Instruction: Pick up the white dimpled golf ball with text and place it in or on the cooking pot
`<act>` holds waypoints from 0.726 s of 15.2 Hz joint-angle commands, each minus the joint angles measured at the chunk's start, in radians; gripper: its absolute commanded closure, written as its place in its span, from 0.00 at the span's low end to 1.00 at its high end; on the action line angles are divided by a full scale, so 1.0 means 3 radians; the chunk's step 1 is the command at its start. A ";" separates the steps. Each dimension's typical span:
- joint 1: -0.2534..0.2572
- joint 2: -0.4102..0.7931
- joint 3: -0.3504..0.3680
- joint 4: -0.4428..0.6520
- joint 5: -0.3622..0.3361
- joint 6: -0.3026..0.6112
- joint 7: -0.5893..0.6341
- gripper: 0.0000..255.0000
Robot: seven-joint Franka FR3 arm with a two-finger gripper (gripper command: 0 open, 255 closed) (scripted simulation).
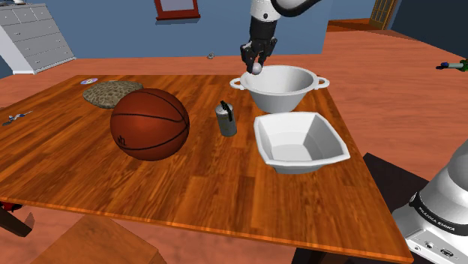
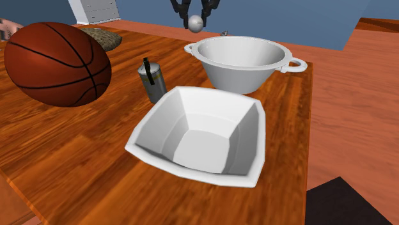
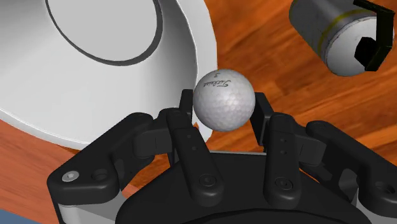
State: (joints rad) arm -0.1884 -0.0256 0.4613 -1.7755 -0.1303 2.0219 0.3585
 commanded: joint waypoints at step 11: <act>-0.0442 0.0072 -0.0483 0.0063 0.0253 0.0093 -0.1012 1.00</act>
State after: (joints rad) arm -0.3081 -0.0056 0.3295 -1.7550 -0.0624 2.0446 0.0857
